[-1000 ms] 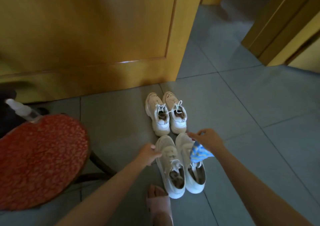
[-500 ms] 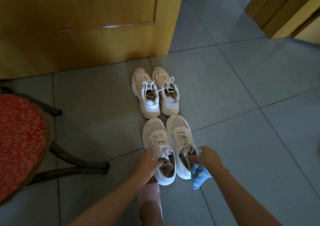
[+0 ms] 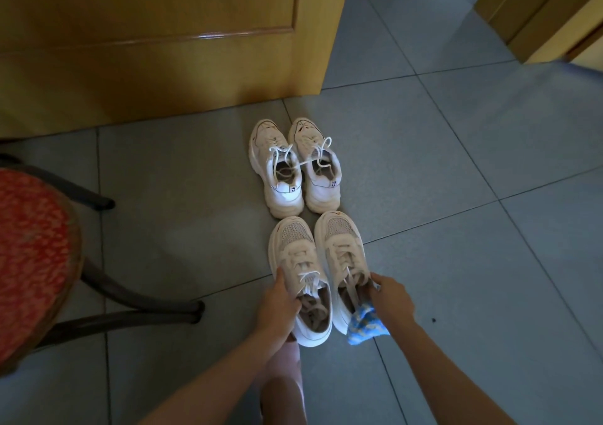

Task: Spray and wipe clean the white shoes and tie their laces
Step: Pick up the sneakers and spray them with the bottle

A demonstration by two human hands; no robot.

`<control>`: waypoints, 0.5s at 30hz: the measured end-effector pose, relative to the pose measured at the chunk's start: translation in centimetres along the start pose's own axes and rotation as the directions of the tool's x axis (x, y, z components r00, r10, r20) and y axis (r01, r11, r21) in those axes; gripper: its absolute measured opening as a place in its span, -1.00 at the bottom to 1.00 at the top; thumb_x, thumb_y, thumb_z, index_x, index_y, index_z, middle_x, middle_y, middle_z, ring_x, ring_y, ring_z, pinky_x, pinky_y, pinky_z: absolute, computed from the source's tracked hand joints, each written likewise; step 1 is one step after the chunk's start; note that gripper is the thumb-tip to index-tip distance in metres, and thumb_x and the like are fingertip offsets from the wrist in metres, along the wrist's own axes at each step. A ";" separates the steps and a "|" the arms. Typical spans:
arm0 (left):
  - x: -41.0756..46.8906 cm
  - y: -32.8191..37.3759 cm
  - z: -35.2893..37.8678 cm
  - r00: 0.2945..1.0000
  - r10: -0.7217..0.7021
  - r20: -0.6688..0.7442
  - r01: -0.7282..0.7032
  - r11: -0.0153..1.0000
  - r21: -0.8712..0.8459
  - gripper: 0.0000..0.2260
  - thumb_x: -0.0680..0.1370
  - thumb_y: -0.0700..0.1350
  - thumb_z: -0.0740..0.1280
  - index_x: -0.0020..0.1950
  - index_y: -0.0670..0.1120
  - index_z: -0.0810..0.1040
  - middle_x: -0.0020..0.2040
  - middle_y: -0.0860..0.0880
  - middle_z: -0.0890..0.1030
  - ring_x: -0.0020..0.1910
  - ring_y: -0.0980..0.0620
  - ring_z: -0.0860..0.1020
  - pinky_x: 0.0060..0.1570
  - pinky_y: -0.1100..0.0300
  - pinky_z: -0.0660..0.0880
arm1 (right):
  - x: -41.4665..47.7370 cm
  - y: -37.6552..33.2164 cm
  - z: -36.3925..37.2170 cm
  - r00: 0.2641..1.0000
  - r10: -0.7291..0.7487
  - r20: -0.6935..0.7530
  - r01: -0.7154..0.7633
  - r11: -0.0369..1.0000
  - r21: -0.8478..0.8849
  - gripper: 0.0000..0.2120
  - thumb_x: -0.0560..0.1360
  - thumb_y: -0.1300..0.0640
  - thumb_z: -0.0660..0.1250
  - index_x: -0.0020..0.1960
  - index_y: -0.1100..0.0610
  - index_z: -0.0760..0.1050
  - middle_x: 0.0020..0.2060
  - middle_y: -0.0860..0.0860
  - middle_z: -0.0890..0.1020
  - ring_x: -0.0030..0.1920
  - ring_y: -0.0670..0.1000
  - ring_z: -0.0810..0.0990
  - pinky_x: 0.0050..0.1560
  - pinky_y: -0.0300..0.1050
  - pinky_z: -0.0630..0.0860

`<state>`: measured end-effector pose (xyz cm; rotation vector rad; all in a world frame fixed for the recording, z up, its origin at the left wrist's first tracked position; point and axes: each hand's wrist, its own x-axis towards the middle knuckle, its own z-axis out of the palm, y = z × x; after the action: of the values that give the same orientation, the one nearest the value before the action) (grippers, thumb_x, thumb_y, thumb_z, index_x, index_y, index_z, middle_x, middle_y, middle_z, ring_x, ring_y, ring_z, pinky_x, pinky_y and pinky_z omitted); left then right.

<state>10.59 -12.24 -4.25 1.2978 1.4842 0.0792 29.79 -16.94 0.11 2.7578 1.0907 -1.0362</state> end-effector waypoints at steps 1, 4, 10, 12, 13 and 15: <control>0.0 -0.1 0.0 1.000 0.012 -0.007 -0.011 1.000 0.015 -0.34 0.49 -0.21 0.32 0.49 0.09 0.10 0.12 -0.10 0.56 -0.07 -0.07 0.62 -0.16 -0.02 0.62 | 0.0 -0.1 -0.1 1.000 -0.015 -0.006 0.014 1.000 -0.007 -0.69 0.62 0.10 0.14 0.32 0.05 0.45 0.20 0.11 0.57 0.15 0.10 0.56 0.07 -0.14 0.42; -0.2 0.1 0.1 0.999 0.036 -0.012 -0.035 0.998 0.048 -0.38 0.51 -0.22 0.31 0.50 0.05 0.14 0.11 -0.10 0.57 -0.07 -0.05 0.63 -0.14 0.01 0.62 | 0.0 0.1 -0.2 0.999 -0.042 -0.014 0.042 0.999 -0.009 -0.71 0.61 0.10 0.15 0.30 0.05 0.48 0.15 0.11 0.60 0.08 0.09 0.58 0.01 -0.16 0.43; -0.9 0.5 0.5 0.999 0.027 -0.035 -0.027 1.000 -0.007 -0.38 0.52 -0.31 0.25 0.52 0.01 0.12 0.17 -0.16 0.56 -0.02 -0.10 0.62 -0.07 0.00 0.60 | -0.3 0.5 -0.8 0.988 -0.153 -0.001 0.153 0.988 0.031 -0.75 0.58 0.16 0.19 0.20 0.10 0.55 -0.20 0.08 0.58 -0.30 -0.03 0.49 -0.23 -0.25 0.36; -1.1 0.8 0.2 0.999 0.035 -0.040 -0.037 0.999 -0.039 -0.40 0.52 -0.32 0.25 0.51 0.00 0.17 0.16 -0.16 0.57 -0.08 -0.08 0.63 -0.13 0.04 0.62 | -0.6 0.7 -1.2 0.984 -0.178 -0.015 0.178 0.982 0.064 -0.74 0.57 0.18 0.21 0.19 0.10 0.57 -0.29 0.03 0.52 -0.38 -0.09 0.44 -0.31 -0.26 0.35; -1.3 1.0 0.0 0.998 0.054 -0.040 -0.056 0.997 -0.045 -0.41 0.52 -0.32 0.24 0.51 0.00 0.19 0.14 -0.15 0.58 -0.13 -0.06 0.64 -0.19 0.10 0.62 | -0.8 0.8 -1.6 0.981 -0.190 -0.021 0.191 0.979 0.072 -0.74 0.56 0.19 0.21 0.19 0.11 0.57 -0.30 0.03 0.51 -0.40 -0.10 0.42 -0.32 -0.25 0.34; -1.9 1.6 -0.7 0.996 0.088 -0.025 -0.089 0.994 -0.068 -0.41 0.53 -0.32 0.24 0.50 0.01 0.18 0.13 -0.14 0.58 -0.21 -0.03 0.65 -0.32 0.19 0.61 | -1.4 1.1 -2.3 0.978 -0.208 -0.023 0.209 0.974 0.089 -0.75 0.56 0.18 0.22 0.18 0.12 0.58 -0.31 0.04 0.51 -0.39 -0.09 0.43 -0.37 -0.30 0.33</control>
<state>10.76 -12.57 -1.69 1.3103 1.4298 0.2013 31.03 -18.10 2.51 2.7693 1.3954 -1.1155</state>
